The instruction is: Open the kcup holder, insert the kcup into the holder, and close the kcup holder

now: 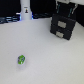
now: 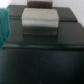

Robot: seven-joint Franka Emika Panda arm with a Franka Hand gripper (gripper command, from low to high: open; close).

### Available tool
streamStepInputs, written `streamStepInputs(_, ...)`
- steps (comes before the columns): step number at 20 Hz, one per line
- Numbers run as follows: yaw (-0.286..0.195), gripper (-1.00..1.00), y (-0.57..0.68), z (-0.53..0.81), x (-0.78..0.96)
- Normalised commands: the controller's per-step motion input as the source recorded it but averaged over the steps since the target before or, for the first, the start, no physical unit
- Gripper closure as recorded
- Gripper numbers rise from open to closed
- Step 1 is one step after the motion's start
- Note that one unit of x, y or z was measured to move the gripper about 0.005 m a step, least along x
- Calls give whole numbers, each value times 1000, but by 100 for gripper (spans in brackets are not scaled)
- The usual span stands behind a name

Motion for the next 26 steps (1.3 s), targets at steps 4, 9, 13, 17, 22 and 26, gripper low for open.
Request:
streamStepInputs(4,-85,-100,273,-426,-74)
streamStepInputs(9,-42,-100,131,-472,-192)
streamStepInputs(13,-16,-100,37,-456,-342)
streamStepInputs(17,7,-100,2,-408,-291)
streamStepInputs(22,-1,-100,23,-276,-227)
streamStepInputs(26,-14,100,38,-50,-150)
